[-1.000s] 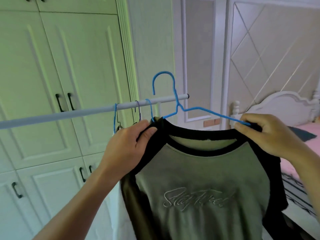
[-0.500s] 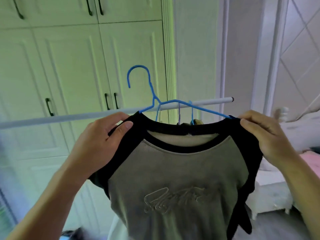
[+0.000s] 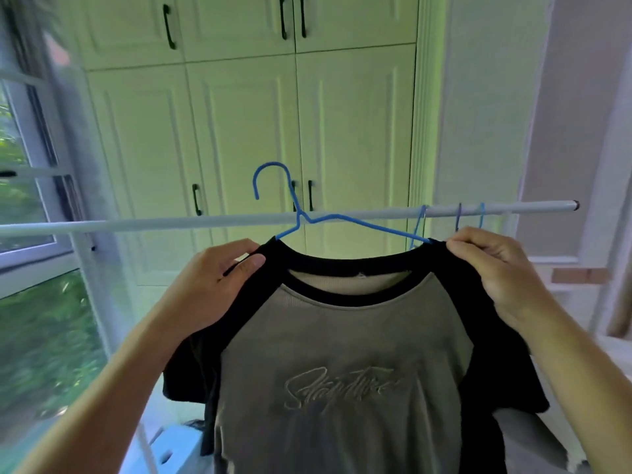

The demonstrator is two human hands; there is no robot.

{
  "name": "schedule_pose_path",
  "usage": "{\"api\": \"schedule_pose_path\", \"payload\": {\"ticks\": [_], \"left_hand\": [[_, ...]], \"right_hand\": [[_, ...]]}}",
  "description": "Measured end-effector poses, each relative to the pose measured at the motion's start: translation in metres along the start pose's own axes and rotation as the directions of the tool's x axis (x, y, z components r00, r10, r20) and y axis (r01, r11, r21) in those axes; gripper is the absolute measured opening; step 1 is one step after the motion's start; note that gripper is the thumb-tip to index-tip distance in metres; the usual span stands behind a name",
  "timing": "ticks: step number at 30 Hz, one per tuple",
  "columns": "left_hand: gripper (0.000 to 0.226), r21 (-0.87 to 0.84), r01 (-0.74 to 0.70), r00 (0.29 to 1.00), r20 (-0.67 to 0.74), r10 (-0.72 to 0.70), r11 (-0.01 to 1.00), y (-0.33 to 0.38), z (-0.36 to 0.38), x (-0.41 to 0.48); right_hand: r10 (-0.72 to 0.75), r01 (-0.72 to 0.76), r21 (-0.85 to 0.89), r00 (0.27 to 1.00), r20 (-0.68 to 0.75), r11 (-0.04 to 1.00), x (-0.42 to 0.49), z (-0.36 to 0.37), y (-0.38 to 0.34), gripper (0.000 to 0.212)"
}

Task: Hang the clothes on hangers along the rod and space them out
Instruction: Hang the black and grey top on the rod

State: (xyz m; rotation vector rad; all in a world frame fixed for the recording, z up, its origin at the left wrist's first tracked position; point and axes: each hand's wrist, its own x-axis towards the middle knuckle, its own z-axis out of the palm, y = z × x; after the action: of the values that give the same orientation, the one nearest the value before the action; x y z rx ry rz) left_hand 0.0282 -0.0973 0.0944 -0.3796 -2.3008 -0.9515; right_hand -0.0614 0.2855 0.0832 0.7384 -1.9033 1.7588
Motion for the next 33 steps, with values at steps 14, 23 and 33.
{"api": "schedule_pose_path", "payload": {"ticks": [14,23,33], "left_hand": [[0.015,0.233,0.025,1.0,-0.024,-0.02,0.972,-0.038,-0.058,-0.035],[0.019,0.246,-0.024,1.0,-0.007,0.026,0.969,-0.048,-0.069,-0.039],[0.016,0.234,-0.099,0.995,0.034,0.094,0.967,-0.045,-0.062,-0.034]], "right_hand": [[-0.017,0.04,-0.132,0.985,0.171,0.99,-0.013,0.104,-0.024,0.021],[0.053,0.014,-0.144,0.892,0.449,0.989,-0.002,0.113,-0.037,0.022],[-0.018,0.175,-0.263,0.861,0.509,0.949,0.014,0.118,-0.044,0.02]]}}
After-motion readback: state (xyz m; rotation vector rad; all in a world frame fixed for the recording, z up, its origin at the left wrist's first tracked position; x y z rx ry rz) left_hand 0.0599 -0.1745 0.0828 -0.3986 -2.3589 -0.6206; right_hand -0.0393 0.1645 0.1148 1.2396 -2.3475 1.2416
